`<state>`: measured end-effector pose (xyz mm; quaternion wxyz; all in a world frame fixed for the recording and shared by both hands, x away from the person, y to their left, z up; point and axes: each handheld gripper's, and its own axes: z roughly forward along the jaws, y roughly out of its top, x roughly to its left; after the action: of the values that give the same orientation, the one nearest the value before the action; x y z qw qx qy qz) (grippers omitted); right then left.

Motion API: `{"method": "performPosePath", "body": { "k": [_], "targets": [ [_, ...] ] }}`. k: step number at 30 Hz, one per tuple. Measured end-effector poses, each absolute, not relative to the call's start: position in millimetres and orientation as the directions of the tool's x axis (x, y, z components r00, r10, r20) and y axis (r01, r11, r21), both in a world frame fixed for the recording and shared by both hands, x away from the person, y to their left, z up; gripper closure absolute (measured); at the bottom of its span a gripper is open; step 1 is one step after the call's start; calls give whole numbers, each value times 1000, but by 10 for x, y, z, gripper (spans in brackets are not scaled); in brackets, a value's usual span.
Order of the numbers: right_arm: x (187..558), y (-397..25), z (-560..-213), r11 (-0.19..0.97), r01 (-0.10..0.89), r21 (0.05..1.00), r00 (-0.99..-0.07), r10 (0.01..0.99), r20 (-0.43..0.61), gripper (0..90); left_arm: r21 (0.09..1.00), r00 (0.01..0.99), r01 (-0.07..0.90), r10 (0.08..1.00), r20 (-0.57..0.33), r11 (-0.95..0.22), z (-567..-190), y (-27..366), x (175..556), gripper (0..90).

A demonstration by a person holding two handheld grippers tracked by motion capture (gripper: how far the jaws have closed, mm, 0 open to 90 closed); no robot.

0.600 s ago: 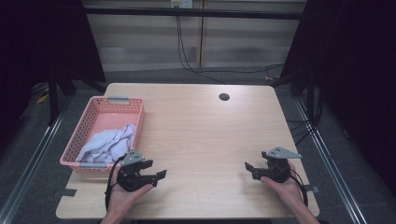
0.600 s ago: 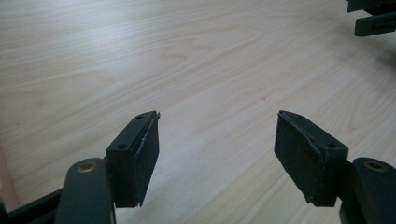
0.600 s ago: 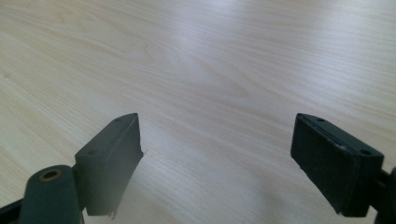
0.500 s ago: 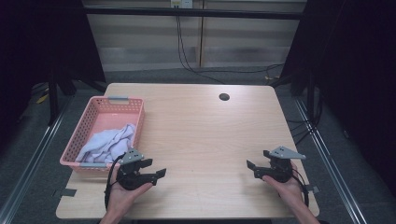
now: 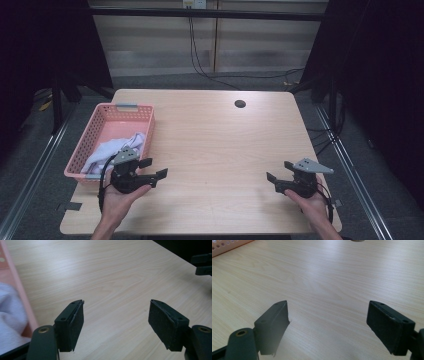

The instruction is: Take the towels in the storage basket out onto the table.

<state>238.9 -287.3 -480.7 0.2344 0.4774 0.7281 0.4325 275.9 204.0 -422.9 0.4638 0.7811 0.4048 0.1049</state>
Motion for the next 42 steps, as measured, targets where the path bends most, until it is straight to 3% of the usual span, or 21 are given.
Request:
{"method": "performPosePath", "body": {
  "k": [27, 42],
  "targets": [
    [2399, -2907, -4815, 158, 518, 841, -438, 893, 102, 167, 776, 523, 600, 830, -194, -197, -3931, 2834, 3098, 250],
    [2389, -2868, -4813, 177, 519, 836, -452, 887, 93, 166, 684, 466, 681, 875, -128, -263, -3953, 3021, 3369, 161]
  ]
}}
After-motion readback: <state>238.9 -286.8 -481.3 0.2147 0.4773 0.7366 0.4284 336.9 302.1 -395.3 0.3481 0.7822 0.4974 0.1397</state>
